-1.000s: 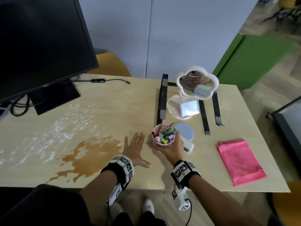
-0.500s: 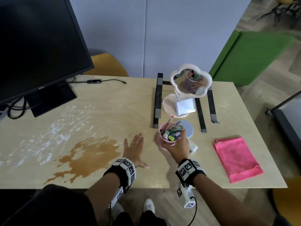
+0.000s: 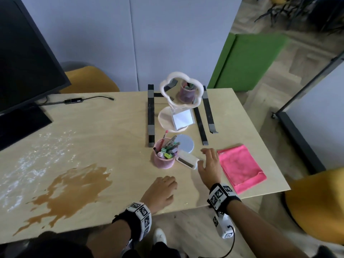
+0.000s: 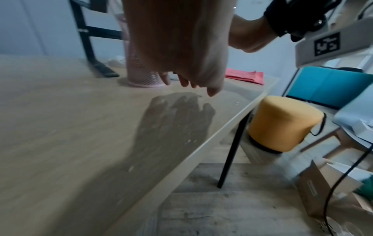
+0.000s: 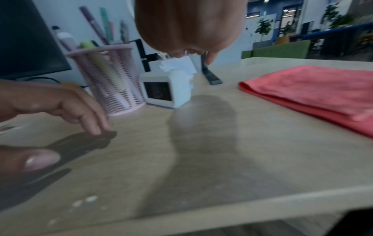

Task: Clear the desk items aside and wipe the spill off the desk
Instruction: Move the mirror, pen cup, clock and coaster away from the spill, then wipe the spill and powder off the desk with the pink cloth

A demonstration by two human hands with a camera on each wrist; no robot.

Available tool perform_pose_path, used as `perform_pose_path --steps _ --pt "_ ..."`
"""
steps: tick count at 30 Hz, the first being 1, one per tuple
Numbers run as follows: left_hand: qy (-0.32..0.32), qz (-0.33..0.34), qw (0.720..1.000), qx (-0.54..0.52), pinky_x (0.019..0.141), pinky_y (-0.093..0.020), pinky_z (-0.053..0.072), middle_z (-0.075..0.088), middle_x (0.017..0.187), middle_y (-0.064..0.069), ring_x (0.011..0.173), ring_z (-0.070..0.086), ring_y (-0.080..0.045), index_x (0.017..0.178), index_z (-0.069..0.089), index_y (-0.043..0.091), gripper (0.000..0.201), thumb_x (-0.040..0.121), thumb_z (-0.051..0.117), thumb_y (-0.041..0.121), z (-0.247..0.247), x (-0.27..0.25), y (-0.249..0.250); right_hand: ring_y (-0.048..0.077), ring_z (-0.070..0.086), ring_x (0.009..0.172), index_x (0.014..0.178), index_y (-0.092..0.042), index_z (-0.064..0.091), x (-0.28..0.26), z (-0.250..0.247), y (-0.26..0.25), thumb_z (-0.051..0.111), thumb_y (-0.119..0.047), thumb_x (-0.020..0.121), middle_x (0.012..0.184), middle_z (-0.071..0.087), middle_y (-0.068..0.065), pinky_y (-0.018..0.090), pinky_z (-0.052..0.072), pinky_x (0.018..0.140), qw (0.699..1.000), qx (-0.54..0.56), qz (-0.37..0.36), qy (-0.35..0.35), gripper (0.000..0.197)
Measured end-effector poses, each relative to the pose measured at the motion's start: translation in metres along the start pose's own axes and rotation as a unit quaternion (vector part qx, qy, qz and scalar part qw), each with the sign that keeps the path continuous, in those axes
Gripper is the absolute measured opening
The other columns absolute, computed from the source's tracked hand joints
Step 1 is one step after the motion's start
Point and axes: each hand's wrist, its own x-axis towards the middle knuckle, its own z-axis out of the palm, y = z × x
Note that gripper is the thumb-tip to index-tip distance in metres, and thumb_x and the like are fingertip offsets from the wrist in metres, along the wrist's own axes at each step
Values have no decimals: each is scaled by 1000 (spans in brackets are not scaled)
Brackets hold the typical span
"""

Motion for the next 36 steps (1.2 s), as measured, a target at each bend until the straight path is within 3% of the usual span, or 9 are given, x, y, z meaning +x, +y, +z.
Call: perform_pose_path --steps 3,6,10,14,20,28,30,32,36 --pt "-29 54 998 -32 92 -25 48 56 126 4 116 55 -12 117 53 20 48 72 50 37 6 23 19 31 54 94 106 -2 54 -3 -15 34 56 -4 77 104 58 15 42 51 71 998 -51 46 4 29" --pt "-88 58 993 -48 112 -34 27 31 151 -3 141 29 -18 140 35 12 60 86 53 30 3 47 42 32 56 101 114 -3 51 -8 -29 57 62 -8 81 111 58 15 44 49 86 989 -98 107 -2 35" --pt "-112 27 993 -23 116 -38 17 9 160 0 147 11 -16 149 19 13 67 92 50 32 7 72 65 34 45 126 133 -2 40 -11 -37 75 68 -16 81 133 49 18 52 32 110 978 -137 153 -36 61" --pt "-145 13 989 1 118 -40 12 -1 161 3 148 4 -16 151 13 12 71 93 49 33 15 88 76 32 14 145 148 -4 13 -9 -39 87 59 -33 89 155 17 18 52 9 116 955 -168 212 -119 80" --pt "-153 6 988 10 118 -41 10 -5 161 3 148 1 -17 151 11 14 73 94 49 39 20 95 79 32 7 146 149 -5 6 -16 -28 104 41 -27 97 158 8 14 57 13 115 934 -187 260 -155 67" --pt "-154 6 988 -5 118 -41 10 -4 161 2 148 1 -17 150 12 14 72 93 51 35 21 95 79 34 27 140 142 -1 27 -10 -27 110 43 -6 95 150 31 18 58 27 111 940 -196 254 -120 51" --pt "-163 3 987 -10 118 -42 12 -5 161 2 148 1 -18 150 12 13 73 93 51 33 20 95 78 37 52 121 130 -1 40 -4 -32 105 44 -2 92 128 55 21 57 42 101 950 -139 271 -65 38" --pt "-175 0 984 -29 118 -42 14 -3 161 1 148 2 -17 150 13 12 70 93 50 30 15 95 79 35 65 91 117 1 47 3 -44 93 43 0 92 99 65 22 42 53 78 956 -87 281 -15 25" --pt "-156 -53 972 -171 116 -39 22 13 158 -6 146 15 -19 148 18 7 67 93 50 27 -3 92 80 42 62 82 103 6 55 20 -74 62 38 -8 95 94 64 30 36 41 64 962 -45 266 44 24"
